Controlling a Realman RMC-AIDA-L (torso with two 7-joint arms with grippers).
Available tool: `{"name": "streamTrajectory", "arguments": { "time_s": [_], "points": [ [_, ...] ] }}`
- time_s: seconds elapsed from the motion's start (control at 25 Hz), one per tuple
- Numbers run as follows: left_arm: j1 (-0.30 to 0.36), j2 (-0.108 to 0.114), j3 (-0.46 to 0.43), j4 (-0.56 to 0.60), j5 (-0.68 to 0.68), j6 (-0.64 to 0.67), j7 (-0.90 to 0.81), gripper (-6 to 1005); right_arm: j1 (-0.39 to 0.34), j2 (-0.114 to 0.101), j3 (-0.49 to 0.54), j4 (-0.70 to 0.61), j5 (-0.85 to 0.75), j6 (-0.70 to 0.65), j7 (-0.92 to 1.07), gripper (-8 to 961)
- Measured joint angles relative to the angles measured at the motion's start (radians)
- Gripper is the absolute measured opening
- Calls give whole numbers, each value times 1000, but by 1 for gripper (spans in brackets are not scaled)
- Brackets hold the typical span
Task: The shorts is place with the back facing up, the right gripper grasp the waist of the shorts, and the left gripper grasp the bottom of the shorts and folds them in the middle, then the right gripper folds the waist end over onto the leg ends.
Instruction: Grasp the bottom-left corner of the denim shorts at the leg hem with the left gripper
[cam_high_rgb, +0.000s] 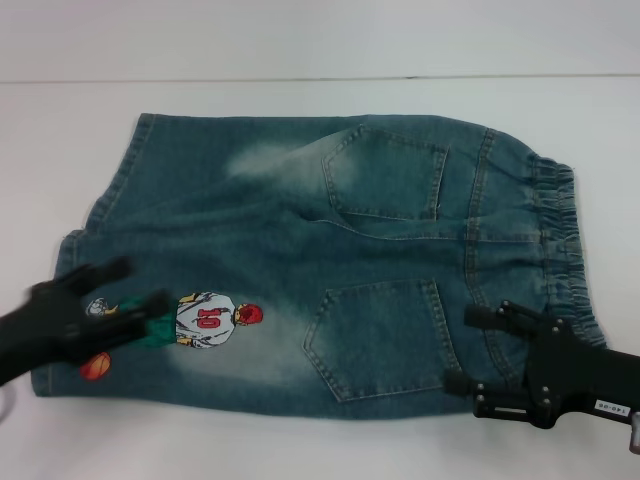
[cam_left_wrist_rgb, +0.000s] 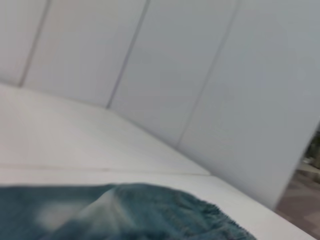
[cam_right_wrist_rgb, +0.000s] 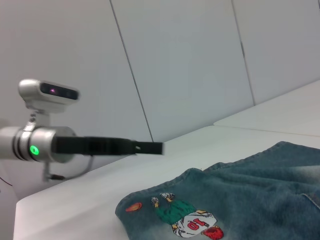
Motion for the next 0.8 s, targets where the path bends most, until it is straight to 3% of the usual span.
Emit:
{"name": "streamTrajectory", "arguments": {
  "time_s": [0.32, 0.52, 0.8],
  "points": [
    [60, 14, -33, 292, 171, 86, -352, 932, 2, -1, -1, 0, 0, 0, 0, 948],
    [44, 31, -84, 311, 265, 42, -444, 931, 4, -2, -13, 0, 0, 1, 1, 947],
    [31, 34, -89, 309, 327, -65, -480, 931, 2, -2, -17, 0, 0, 2, 1, 947]
  ]
}}
